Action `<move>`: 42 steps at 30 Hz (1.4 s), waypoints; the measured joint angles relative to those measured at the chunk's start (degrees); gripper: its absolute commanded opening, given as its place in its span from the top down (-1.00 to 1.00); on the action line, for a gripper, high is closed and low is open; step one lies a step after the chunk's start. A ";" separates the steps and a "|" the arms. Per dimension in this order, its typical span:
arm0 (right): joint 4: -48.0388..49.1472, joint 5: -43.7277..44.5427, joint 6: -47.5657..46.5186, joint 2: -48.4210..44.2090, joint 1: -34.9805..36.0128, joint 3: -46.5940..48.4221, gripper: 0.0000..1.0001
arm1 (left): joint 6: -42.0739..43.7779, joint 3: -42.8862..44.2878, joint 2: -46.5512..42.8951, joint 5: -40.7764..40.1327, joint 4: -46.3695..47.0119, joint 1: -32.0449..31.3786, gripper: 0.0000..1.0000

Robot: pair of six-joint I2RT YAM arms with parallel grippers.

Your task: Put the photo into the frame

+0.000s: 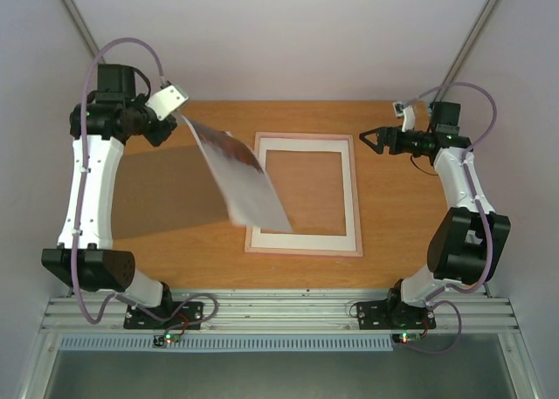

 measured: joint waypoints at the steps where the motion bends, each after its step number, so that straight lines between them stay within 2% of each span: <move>1: -0.15 -0.33 -0.70 0.00 0.00 -0.39 -0.85 | -2.08 1.25 0.59 1.29 -0.96 -0.31 0.99; 4: -0.11 -0.61 -2.47 -0.15 0.00 -2.08 -0.84 | -8.85 3.76 2.25 5.35 -2.54 -1.29 0.99; 9: 0.50 -0.20 -5.51 -2.19 0.00 -8.76 -0.84 | -17.88 1.46 2.32 11.15 -1.11 -6.95 0.99; 14: 1.03 1.16 -7.76 -3.37 0.00 -11.28 -0.84 | -20.59 2.14 2.34 15.10 -0.59 -12.66 0.99; 18: 1.73 1.77 -8.68 -3.39 0.00 -11.37 -0.83 | -23.26 6.36 3.32 17.77 0.24 -15.32 0.99; 20: 2.08 1.77 -8.61 -3.39 -0.07 -11.65 -0.83 | -27.71 8.07 4.11 19.23 2.84 -14.62 0.99; 23: 2.19 1.73 -8.59 -3.39 -0.07 -12.24 -0.82 | -37.44 6.73 6.10 21.20 8.00 -10.21 0.99; 29: 0.92 2.01 -9.09 -3.82 -0.07 -12.61 -0.81 | -49.22 -10.80 11.65 23.28 10.32 -3.06 0.99; 34: -0.37 2.16 -9.73 -7.63 -0.07 -16.06 -0.80 | -51.89 -20.59 13.38 25.27 6.97 -1.42 0.99; 42: -1.99 2.16 -9.73 -8.66 -0.07 -16.92 -0.79 | -52.35 -27.06 11.93 29.22 5.35 0.79 0.99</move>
